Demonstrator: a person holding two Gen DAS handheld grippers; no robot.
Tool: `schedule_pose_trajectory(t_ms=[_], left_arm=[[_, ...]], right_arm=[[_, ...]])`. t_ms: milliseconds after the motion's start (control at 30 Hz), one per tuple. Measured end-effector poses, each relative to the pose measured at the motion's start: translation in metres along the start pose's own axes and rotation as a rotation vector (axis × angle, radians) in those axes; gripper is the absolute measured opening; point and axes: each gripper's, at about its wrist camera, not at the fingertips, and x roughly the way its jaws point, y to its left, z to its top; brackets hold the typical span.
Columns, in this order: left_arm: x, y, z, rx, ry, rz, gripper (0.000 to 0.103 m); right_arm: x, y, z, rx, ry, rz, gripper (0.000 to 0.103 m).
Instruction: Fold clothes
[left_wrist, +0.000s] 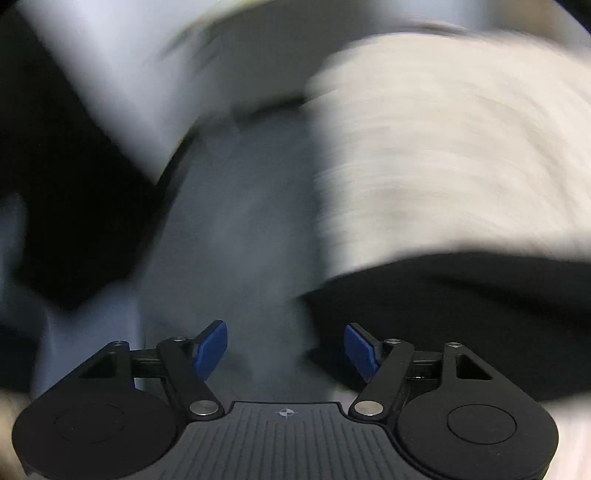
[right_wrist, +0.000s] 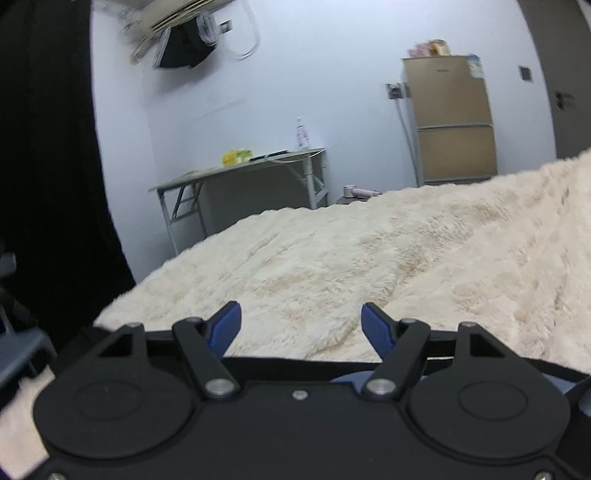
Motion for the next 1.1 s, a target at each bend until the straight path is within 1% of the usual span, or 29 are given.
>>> schedule_pose_trajectory(t_ms=[67, 100, 133, 167, 200, 233, 267, 300, 333, 367, 400, 433, 467, 500, 533, 567, 600, 633, 667, 700, 733, 800, 900, 933, 967, 1000, 1033, 1067, 1100], left_arm=[[-0.032, -0.061, 0.014, 0.195, -0.163, -0.150, 0.084], [-0.040, -0.090, 0.023, 0.268, -0.212, -0.222, 0.084], [-0.041, -0.107, 0.028, 0.306, -0.230, -0.246, 0.084], [-0.042, -0.139, 0.038, 0.385, -0.260, -0.265, 0.084], [-0.037, -0.162, 0.046, 0.432, -0.279, -0.255, 0.084], [-0.028, -0.175, 0.053, 0.441, -0.262, -0.257, 0.084], [-0.019, -0.188, 0.061, 0.451, -0.245, -0.260, 0.084], [-0.010, -0.200, 0.069, 0.460, -0.229, -0.263, 0.078], [-0.010, -0.197, 0.074, 0.459, -0.219, -0.276, 0.060], [-0.007, -0.200, 0.083, 0.453, -0.187, -0.328, 0.047], [-0.001, -0.195, 0.100, 0.399, -0.138, -0.401, 0.022], [-0.004, -0.188, 0.109, 0.362, -0.124, -0.427, 0.009], [-0.003, -0.172, 0.125, 0.272, -0.098, -0.485, 0.009], [-0.002, -0.159, 0.139, 0.200, -0.086, -0.516, 0.009], [0.003, -0.152, 0.146, 0.155, -0.078, -0.525, 0.010], [0.015, -0.143, 0.155, 0.069, -0.044, -0.524, 0.013], [0.028, -0.135, 0.165, -0.013, -0.010, -0.520, 0.023], [0.032, -0.135, 0.169, -0.037, 0.024, -0.501, 0.048], [0.046, -0.134, 0.175, -0.075, 0.107, -0.452, 0.058], [0.053, -0.135, 0.176, -0.086, 0.129, -0.450, 0.067], [0.056, -0.136, 0.177, -0.094, 0.130, -0.457, 0.069], [0.044, -0.138, 0.183, -0.121, 0.091, -0.491, 0.071], [0.016, -0.154, 0.196, -0.084, -0.013, -0.578, 0.079], [0.008, -0.158, 0.200, -0.068, -0.041, -0.587, 0.079], [-0.009, -0.167, 0.208, -0.040, -0.102, -0.575, 0.079], [-0.024, -0.173, 0.217, -0.033, -0.144, -0.551, 0.079], [-0.032, -0.174, 0.222, -0.033, -0.168, -0.549, 0.079], [-0.052, -0.174, 0.233, -0.045, -0.237, -0.558, 0.079], [-0.064, -0.172, 0.242, -0.055, -0.290, -0.575, 0.079]], right_arm=[[-0.004, -0.007, 0.003, 0.038, -0.044, -0.051, 0.070], [-0.008, -0.009, 0.005, 0.050, -0.067, -0.068, 0.070], [-0.011, -0.011, 0.006, 0.061, -0.091, -0.085, 0.070], [-0.013, -0.012, 0.007, 0.067, -0.103, -0.094, 0.071], [-0.016, -0.017, 0.010, 0.076, -0.119, -0.101, 0.078], [-0.019, -0.022, 0.012, 0.080, -0.134, -0.106, 0.081], [-0.020, -0.025, 0.013, 0.077, -0.141, -0.107, 0.081], [-0.021, -0.027, 0.014, 0.070, -0.147, -0.117, 0.081], [-0.021, -0.029, 0.013, 0.062, -0.151, -0.130, 0.081], [-0.021, -0.032, 0.014, 0.062, -0.152, -0.136, 0.081], [-0.021, -0.033, 0.014, 0.065, -0.152, -0.139, 0.081], [-0.020, -0.035, 0.015, 0.073, -0.152, -0.139, 0.081], [-0.021, -0.038, 0.016, 0.088, -0.155, -0.135, 0.081], [-0.021, -0.040, 0.018, 0.104, -0.159, -0.129, 0.081], [-0.023, -0.042, 0.020, 0.122, -0.172, -0.120, 0.081], [-0.025, -0.044, 0.021, 0.131, -0.181, -0.115, 0.082], [-0.024, -0.044, 0.021, 0.131, -0.183, -0.113, 0.082], [-0.024, -0.044, 0.021, 0.129, -0.184, -0.111, 0.082], [-0.024, -0.043, 0.021, 0.127, -0.185, -0.108, 0.082], [-0.023, -0.043, 0.021, 0.125, -0.186, -0.105, 0.082], [-0.023, -0.044, 0.020, 0.129, -0.187, -0.101, 0.082], [-0.026, -0.045, 0.021, 0.137, -0.197, -0.100, 0.082], [-0.036, -0.052, 0.027, 0.163, -0.255, -0.127, 0.082], [-0.040, -0.058, 0.029, 0.187, -0.277, -0.158, 0.082], [-0.046, -0.066, 0.030, 0.221, -0.303, -0.206, 0.082], [-0.049, -0.072, 0.031, 0.246, -0.314, -0.252, 0.082], [-0.051, -0.079, 0.030, 0.268, -0.313, -0.303, 0.082], [-0.053, -0.086, 0.028, 0.291, -0.309, -0.359, 0.082], [-0.053, -0.098, 0.024, 0.341, -0.297, -0.422, 0.082]])
